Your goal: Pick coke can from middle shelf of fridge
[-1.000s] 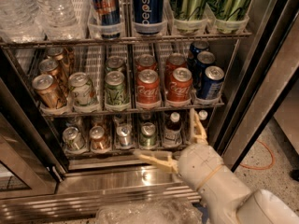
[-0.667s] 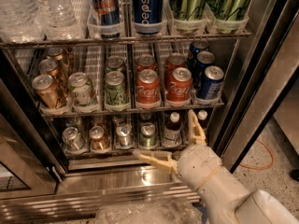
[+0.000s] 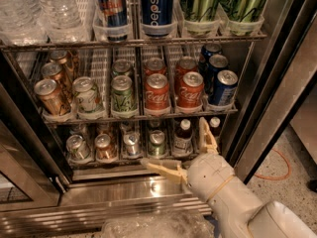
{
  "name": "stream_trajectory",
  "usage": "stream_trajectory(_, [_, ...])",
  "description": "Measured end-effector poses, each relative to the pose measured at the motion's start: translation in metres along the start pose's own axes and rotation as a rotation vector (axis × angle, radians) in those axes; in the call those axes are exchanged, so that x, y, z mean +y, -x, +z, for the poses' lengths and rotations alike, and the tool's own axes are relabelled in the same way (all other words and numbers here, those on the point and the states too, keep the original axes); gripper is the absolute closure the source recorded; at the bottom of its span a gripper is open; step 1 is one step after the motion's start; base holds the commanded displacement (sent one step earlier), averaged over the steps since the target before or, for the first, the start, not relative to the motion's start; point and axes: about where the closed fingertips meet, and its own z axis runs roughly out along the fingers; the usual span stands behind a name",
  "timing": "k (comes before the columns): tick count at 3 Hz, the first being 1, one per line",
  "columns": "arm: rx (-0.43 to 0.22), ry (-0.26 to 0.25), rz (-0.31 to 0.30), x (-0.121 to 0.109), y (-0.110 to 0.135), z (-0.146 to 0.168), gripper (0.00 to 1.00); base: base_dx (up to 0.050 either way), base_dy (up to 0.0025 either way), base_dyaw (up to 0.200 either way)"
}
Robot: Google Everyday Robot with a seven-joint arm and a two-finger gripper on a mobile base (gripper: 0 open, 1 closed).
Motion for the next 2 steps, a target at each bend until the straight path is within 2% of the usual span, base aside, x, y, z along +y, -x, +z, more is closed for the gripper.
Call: stream_trajectory(2, [0.009, -0.061, 0.029, -0.0131, 0.0109, 0.0074, 0.00, 0.000, 0.00000, 0.000])
